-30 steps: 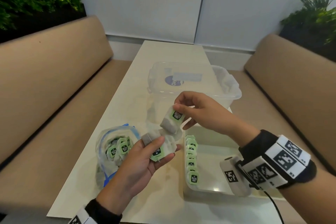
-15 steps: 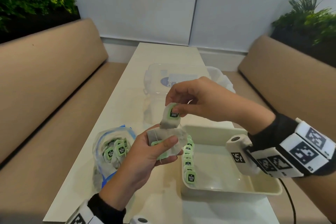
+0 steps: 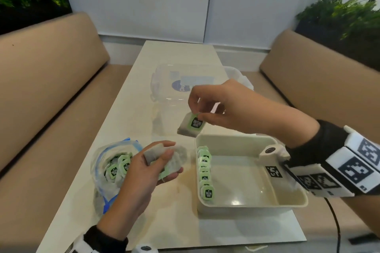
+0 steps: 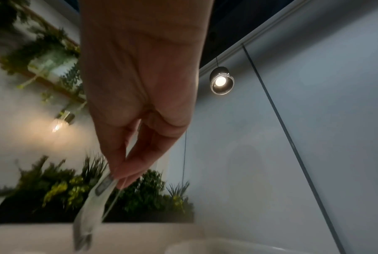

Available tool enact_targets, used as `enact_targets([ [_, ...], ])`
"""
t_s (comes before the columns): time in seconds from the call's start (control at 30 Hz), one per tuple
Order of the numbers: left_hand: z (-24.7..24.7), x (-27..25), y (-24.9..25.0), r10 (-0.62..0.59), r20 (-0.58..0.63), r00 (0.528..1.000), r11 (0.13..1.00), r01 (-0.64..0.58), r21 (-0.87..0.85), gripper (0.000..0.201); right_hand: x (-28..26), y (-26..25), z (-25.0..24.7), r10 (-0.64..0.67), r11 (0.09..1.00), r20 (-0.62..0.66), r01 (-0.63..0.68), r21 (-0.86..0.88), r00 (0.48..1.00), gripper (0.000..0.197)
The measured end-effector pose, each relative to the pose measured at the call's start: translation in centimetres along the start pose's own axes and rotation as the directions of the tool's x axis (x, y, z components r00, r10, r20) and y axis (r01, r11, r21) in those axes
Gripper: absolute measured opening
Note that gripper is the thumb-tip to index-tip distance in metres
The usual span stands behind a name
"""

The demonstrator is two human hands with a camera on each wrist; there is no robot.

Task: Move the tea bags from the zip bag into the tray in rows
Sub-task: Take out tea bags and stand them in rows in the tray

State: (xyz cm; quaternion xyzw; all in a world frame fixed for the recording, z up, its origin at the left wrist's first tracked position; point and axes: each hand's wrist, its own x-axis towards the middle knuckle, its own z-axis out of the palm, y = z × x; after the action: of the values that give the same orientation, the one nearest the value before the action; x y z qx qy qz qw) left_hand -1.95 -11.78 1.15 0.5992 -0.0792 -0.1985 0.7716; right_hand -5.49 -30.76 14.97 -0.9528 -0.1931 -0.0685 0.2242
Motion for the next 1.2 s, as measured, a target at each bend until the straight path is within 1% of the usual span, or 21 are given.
enact_targets([
  [0.1,-2.0,0.5,-0.6,-0.01,-0.054,0.998,1.0,0.01,0.005,0.012,-1.0,2.6,1.5,0.037,0.993,0.164,-0.018,-0.115,0.986,0.013],
  [0.17,-3.2,0.8,-0.8,-0.005,-0.078,0.997,1.0,0.005,0.006,0.012,-1.9,4.8,3.5,0.107,0.981,0.315,-0.049,-0.187,0.943,0.015],
  [0.2,-3.6,0.8,-0.9,-0.001,-0.089,0.996,1.0,0.001,0.004,0.012,-2.4,5.6,4.5,0.146,0.975,0.391,-0.066,-0.212,0.909,0.018],
  [0.27,-4.2,0.9,-1.0,0.005,-0.097,0.995,1.0,-0.005,0.0,0.012,-3.4,6.9,6.1,0.218,0.962,0.546,-0.083,-0.262,0.809,0.024],
  [0.37,-4.9,0.8,-1.2,0.006,-0.094,0.996,1.0,-0.006,-0.001,0.018,-4.1,7.7,7.8,0.244,0.963,0.711,-0.078,-0.258,0.66,0.031],
  [0.4,-5.0,0.8,-1.3,0.015,-0.093,0.996,1.0,-0.015,-0.003,0.023,-4.0,7.8,8.2,0.231,0.971,0.752,-0.095,-0.219,0.618,0.033],
  [0.43,-5.1,0.7,-1.4,0.032,-0.088,0.996,0.999,-0.032,0.002,0.037,-3.9,7.9,8.6,0.212,0.977,0.784,-0.118,-0.176,0.584,0.036],
  [0.5,-5.2,0.6,-1.6,0.054,-0.077,0.996,0.998,-0.052,0.027,0.073,-3.4,8.1,8.9,0.174,0.982,0.831,-0.153,-0.108,0.529,0.039],
  [0.53,-5.2,0.6,-1.5,0.055,-0.084,0.995,0.998,-0.053,0.024,0.081,-3.0,8.1,9.0,0.154,0.984,0.853,-0.159,-0.084,0.499,0.039],
  [0.57,-5.2,0.6,-1.6,0.057,-0.088,0.994,0.998,-0.056,0.019,0.081,-2.7,8.2,9.2,0.135,0.985,0.871,-0.16,-0.066,0.472,0.039],
  [0.6,-5.3,0.6,-1.7,0.058,-0.1,0.993,0.998,-0.057,0.013,0.074,-2.4,8.2,9.3,0.123,0.986,0.882,-0.16,-0.054,0.455,0.039],
  [0.63,-5.4,0.6,-1.9,0.056,-0.112,0.992,0.998,-0.056,0.003,0.059,-2.1,8.2,9.4,0.117,0.985,0.881,-0.166,-0.044,0.459,0.039],
  [0.7,-5.4,0.6,-1.9,0.038,-0.133,0.99,0.999,-0.04,-0.018,0.027,-1.8,8.3,9.5,0.113,0.98,0.854,-0.198,-0.012,0.508,0.04],
  [0.73,-5.4,0.5,-1.8,0.029,-0.142,0.989,0.999,-0.032,-0.019,0.022,-1.7,8.3,9.5,0.105,0.978,0.847,-0.207,0.007,0.521,0.039],
  [0.77,-5.5,0.4,-1.9,0.026,-0.141,0.99,0.999,-0.029,-0.019,0.022,-1.6,8.3,9.5,0.099,0.977,0.853,-0.214,0.016,0.513,0.039],
  [0.83,-5.5,0.1,-1.8,0.036,-0.136,0.99,0.999,-0.036,-0.003,0.033,-1.6,8.1,9.8,0.103,0.972,0.885,-0.235,0.008,0.455,0.039],
  [0.87,-5.5,0.0,-1.8,0.035,-0.138,0.99,0.999,-0.036,-0.005,0.033,-1.7,8.1,10.0,0.114,0.97,0.898,-0.241,-0.009,0.424,0.04],
  [0.93,-5.6,0.1,-2.0,0.03,-0.151,0.988,0.999,-0.032,-0.011,0.022,-1.9,8.2,10.5,0.159,0.97,0.911,-0.231,-0.073,0.381,0.043],
  [1.03,-5.5,0.0,-2.1,0.021,-0.153,0.988,1.0,-0.02,0.004,0.019,-1.9,8.3,10.9,0.244,0.958,0.889,-0.237,-0.16,0.388,0.048],
  [1.1,-5.4,-0.1,-2.0,0.016,-0.156,0.988,1.0,-0.014,0.013,0.018,-1.8,8.2,10.9,0.259,0.954,0.879,-0.246,-0.17,0.4,0.048],
  [1.2,-5.5,-0.1,-2.0,0.016,-0.163,0.987,1.0,-0.014,0.017,0.017,-1.8,7.8,10.9,0.277,0.952,0.88,-0.232,-0.198,0.385,0.046],
])
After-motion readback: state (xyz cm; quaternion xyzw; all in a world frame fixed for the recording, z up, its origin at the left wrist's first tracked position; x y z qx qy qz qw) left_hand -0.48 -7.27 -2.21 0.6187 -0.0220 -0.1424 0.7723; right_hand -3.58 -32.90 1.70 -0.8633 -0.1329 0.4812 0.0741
